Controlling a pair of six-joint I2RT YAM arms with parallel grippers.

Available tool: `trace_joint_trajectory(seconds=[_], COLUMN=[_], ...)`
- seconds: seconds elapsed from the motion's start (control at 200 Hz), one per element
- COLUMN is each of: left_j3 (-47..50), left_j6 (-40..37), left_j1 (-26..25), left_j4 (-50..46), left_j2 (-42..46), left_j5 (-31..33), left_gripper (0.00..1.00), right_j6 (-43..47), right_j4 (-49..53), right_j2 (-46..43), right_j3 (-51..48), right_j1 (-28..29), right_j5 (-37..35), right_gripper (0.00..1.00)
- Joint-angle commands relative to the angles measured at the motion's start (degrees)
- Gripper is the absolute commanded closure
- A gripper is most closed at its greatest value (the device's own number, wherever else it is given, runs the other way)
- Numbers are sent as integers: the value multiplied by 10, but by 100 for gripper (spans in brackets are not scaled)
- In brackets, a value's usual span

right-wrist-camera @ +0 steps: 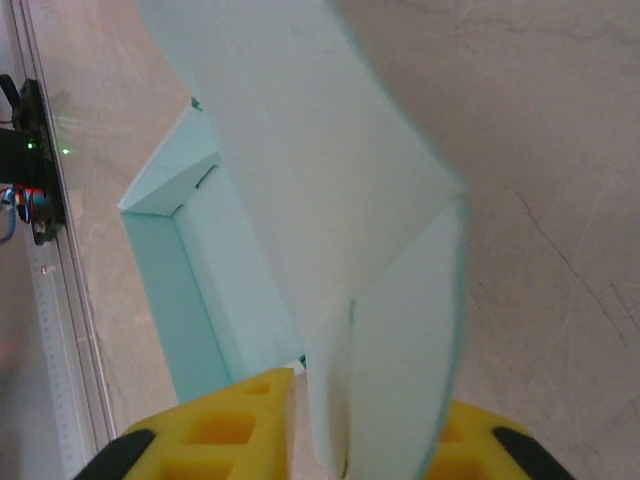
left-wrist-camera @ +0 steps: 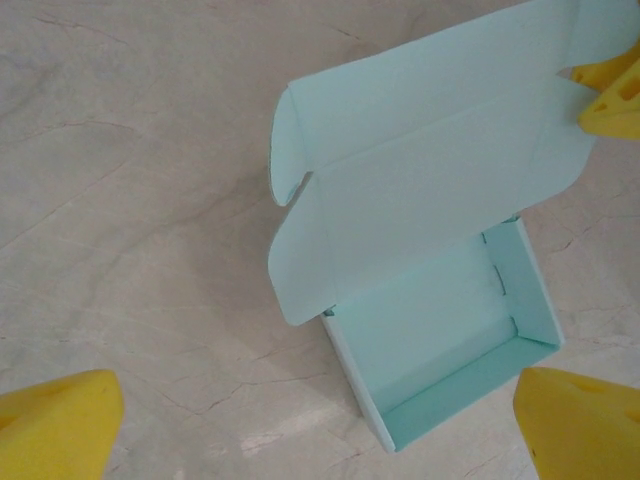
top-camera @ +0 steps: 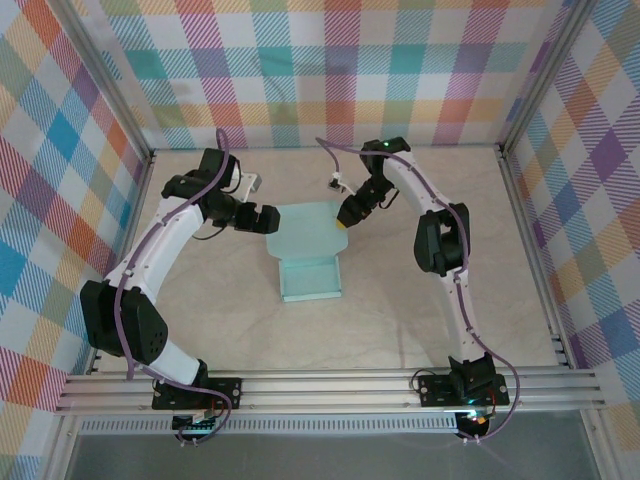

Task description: Fold the paper box

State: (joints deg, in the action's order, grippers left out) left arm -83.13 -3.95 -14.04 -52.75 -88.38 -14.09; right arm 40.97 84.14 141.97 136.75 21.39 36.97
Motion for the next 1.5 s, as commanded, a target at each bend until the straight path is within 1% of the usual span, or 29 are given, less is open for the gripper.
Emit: trace_joint_trajectory(seconds=[0.0,0.03,0.1,0.16,0.255,0.345,0.405,0.495,0.61,0.775,0.88,1.0,1.19,1.325,1.495], left_j3=[11,11,14,18,27,31,36,42,18,-2,-2,-11,-28,-33,-30], left_j6=[-6,-6,-10,-17,-39,-82,-134,-184,-223,-257,-260,-261,-251,-245,-226], left_j1=[5,5,5,5,5,5,3,2,2,0,-7,-19,-36,-48,-58], left_j4=[1,2,10,23,47,61,72,90,65,35,32,18,7,8,26], left_j2=[13,13,13,16,21,26,33,41,25,0,-8,-24,-55,-58,-55], left_j5=[-8,-8,-5,-7,-16,-58,-94,-104,-106,-113,-90,-63,-21,-17,-34], left_gripper=[0,0,0,0,0,0,0,6,9,22,29,32,36,37,39], right_j6=[12,12,27,34,35,34,35,36,32,13,-9,-15,-24,-32,-43], right_j4=[9,9,9,-4,-52,-103,-142,-210,-291,-408,-457,-484,-490,-496,-494], right_j2=[1,-1,-7,-19,-52,-91,-120,-164,-210,-262,-286,-307,-324,-339,-343], right_j3=[20,20,16,-1,-50,-105,-147,-217,-295,-384,-417,-441,-451,-460,-461], right_j1=[-2,-2,-2,0,3,8,12,19,24,36,40,43,44,44,44], right_j5=[8,7,9,7,-10,-24,-32,-56,-89,-115,-127,-138,-143,-147,-157], right_gripper=[91,95,100,100,100,100,100,100,100,100,100,100,100,100,100])
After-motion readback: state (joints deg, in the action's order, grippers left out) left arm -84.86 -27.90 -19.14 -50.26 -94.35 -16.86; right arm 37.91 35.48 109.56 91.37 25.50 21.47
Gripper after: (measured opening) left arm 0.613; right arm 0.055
